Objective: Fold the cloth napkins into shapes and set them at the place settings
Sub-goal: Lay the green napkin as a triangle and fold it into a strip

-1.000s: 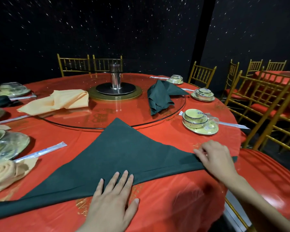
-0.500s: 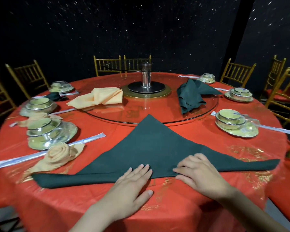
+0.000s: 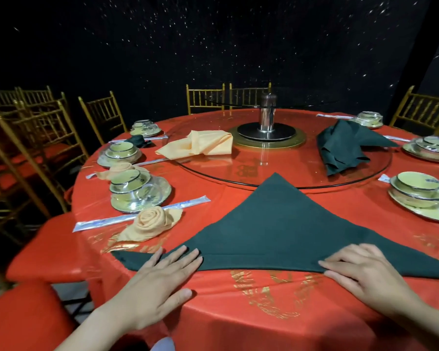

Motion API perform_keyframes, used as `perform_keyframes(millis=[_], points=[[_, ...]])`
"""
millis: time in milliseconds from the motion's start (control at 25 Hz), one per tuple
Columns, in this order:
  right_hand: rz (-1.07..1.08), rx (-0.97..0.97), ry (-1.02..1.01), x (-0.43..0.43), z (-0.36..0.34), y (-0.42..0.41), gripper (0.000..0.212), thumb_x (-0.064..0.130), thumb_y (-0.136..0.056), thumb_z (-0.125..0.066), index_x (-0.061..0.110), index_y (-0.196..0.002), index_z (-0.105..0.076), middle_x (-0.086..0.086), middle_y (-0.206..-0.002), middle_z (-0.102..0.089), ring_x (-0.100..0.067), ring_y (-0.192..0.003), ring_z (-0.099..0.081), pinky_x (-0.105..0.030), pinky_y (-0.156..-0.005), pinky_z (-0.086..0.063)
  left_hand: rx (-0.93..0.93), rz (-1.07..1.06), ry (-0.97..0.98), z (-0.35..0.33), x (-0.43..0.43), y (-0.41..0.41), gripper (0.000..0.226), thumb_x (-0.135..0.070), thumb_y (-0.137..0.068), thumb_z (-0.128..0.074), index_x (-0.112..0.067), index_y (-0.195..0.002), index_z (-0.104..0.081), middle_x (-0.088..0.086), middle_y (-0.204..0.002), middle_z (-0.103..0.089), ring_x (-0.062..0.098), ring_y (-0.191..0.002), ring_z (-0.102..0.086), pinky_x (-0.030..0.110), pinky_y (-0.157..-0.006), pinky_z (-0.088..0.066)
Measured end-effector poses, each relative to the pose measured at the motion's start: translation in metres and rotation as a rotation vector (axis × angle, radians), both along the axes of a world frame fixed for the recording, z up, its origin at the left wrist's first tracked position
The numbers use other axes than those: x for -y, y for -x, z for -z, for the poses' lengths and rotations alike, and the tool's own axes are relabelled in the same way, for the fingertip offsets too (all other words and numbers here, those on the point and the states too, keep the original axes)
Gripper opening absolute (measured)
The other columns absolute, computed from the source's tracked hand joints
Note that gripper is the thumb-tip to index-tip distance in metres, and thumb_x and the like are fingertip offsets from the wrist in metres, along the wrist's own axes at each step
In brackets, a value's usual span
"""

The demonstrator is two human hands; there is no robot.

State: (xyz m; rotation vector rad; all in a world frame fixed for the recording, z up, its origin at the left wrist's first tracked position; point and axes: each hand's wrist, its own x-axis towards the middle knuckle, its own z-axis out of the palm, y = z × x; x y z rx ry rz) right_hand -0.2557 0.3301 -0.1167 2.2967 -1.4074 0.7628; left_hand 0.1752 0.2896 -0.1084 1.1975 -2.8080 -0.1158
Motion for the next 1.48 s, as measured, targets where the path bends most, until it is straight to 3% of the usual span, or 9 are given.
perform_keyframes(millis=[400, 520, 640, 760, 880, 1080, 1200, 1360, 1480], points=[[0.012, 0.081, -0.077, -0.001, -0.004, -0.003, 0.055, 0.063, -0.092, -0.031, 0.03, -0.088, -0.076, 0.023, -0.086, -0.063, 0.005, -0.086, -0.049, -0.018, -0.088, -0.027, -0.182, -0.115, -0.013, 0.002, 0.007, -0.033, 0.079, -0.073, -0.087, -0.006, -0.028, -0.143, -0.037, -0.016, -0.151, -0.025, -0.001, -0.141, -0.017, 0.023, -0.116, -0.014], [0.033, 0.059, -0.099, -0.003, -0.011, -0.006, 0.055, 0.062, -0.092, -0.031, 0.031, -0.088, -0.076, 0.025, -0.086, -0.063, 0.006, -0.086, -0.048, -0.018, -0.088, -0.027, -0.228, -0.093, 0.113, -0.001, 0.019, -0.028, 0.059, -0.062, -0.089, -0.034, -0.021, -0.119, -0.065, -0.003, -0.125, -0.06, 0.016, -0.114, -0.055, 0.026, -0.097, -0.042], [0.046, 0.054, -0.101, -0.007, -0.018, -0.01, 0.05, 0.059, -0.093, -0.032, 0.032, -0.083, -0.073, 0.028, -0.085, -0.061, 0.007, -0.086, -0.049, -0.014, -0.089, -0.025, -0.221, 0.014, 0.259, -0.007, 0.026, -0.028, 0.035, -0.043, -0.09, -0.044, -0.022, -0.094, -0.071, -0.009, -0.09, -0.063, 0.013, -0.081, -0.059, 0.026, -0.073, -0.045], [0.083, 0.073, -0.128, -0.007, -0.018, -0.012, 0.044, 0.058, -0.093, -0.034, 0.033, -0.08, -0.069, 0.031, -0.081, -0.06, 0.008, -0.082, -0.052, -0.016, -0.08, -0.031, -0.237, -0.023, 0.231, -0.013, 0.027, -0.026, 0.029, -0.039, -0.087, -0.044, -0.022, -0.085, -0.068, -0.012, -0.079, -0.064, 0.011, -0.073, -0.061, 0.024, -0.064, -0.048], [0.162, 0.222, -0.277, 0.002, -0.022, -0.013, 0.009, 0.04, -0.087, -0.059, 0.037, -0.079, -0.059, 0.03, -0.069, -0.059, 0.005, -0.065, -0.056, -0.016, -0.066, -0.036, -0.262, -0.196, 0.109, -0.017, 0.035, -0.02, 0.025, -0.034, -0.09, -0.047, -0.021, -0.088, -0.068, -0.011, -0.085, -0.066, 0.011, -0.081, -0.062, 0.018, -0.067, -0.045], [0.284, 0.261, -0.483, 0.021, -0.027, -0.017, 0.029, 0.03, -0.084, -0.067, 0.044, -0.066, -0.049, 0.016, -0.076, -0.06, -0.003, -0.076, -0.057, -0.031, -0.078, -0.043, -0.08, -0.409, 0.044, -0.026, 0.047, -0.004, 0.022, -0.028, -0.09, -0.056, -0.026, -0.112, -0.063, -0.003, -0.106, -0.061, 0.02, -0.105, -0.058, 0.03, -0.084, -0.046], [0.269, 0.274, -0.495, 0.026, -0.022, -0.014, 0.03, 0.031, -0.082, -0.069, 0.046, -0.066, -0.049, 0.015, -0.083, -0.057, -0.004, -0.086, -0.056, -0.037, -0.084, -0.044, -0.054, -0.381, 0.257, -0.031, 0.04, 0.017, 0.039, -0.01, -0.071, -0.07, -0.016, -0.109, -0.064, 0.003, -0.097, -0.063, 0.03, -0.091, -0.063, 0.036, -0.072, -0.054], [0.267, 0.251, -0.508, 0.029, -0.02, -0.013, 0.026, 0.034, -0.082, -0.069, 0.046, -0.067, -0.051, 0.018, -0.083, -0.056, -0.002, -0.088, -0.054, -0.037, -0.085, -0.043, -0.288, -0.066, 0.137, -0.04, 0.016, 0.121, 0.044, -0.016, -0.09, -0.04, -0.014, -0.132, -0.05, 0.004, -0.143, -0.044, 0.023, -0.132, -0.041, 0.031, -0.11, -0.03], [0.29, 0.245, -0.472, 0.029, -0.02, -0.018, 0.01, 0.033, -0.081, -0.069, 0.038, -0.077, -0.062, 0.018, -0.085, -0.056, -0.007, -0.094, -0.056, -0.034, -0.084, -0.041, -0.255, 0.076, 0.012, -0.033, 0.0, 0.21, 0.071, -0.043, -0.085, -0.01, -0.009, -0.144, -0.032, 0.01, -0.154, -0.026, 0.022, -0.142, -0.024, 0.033, -0.116, -0.015]])
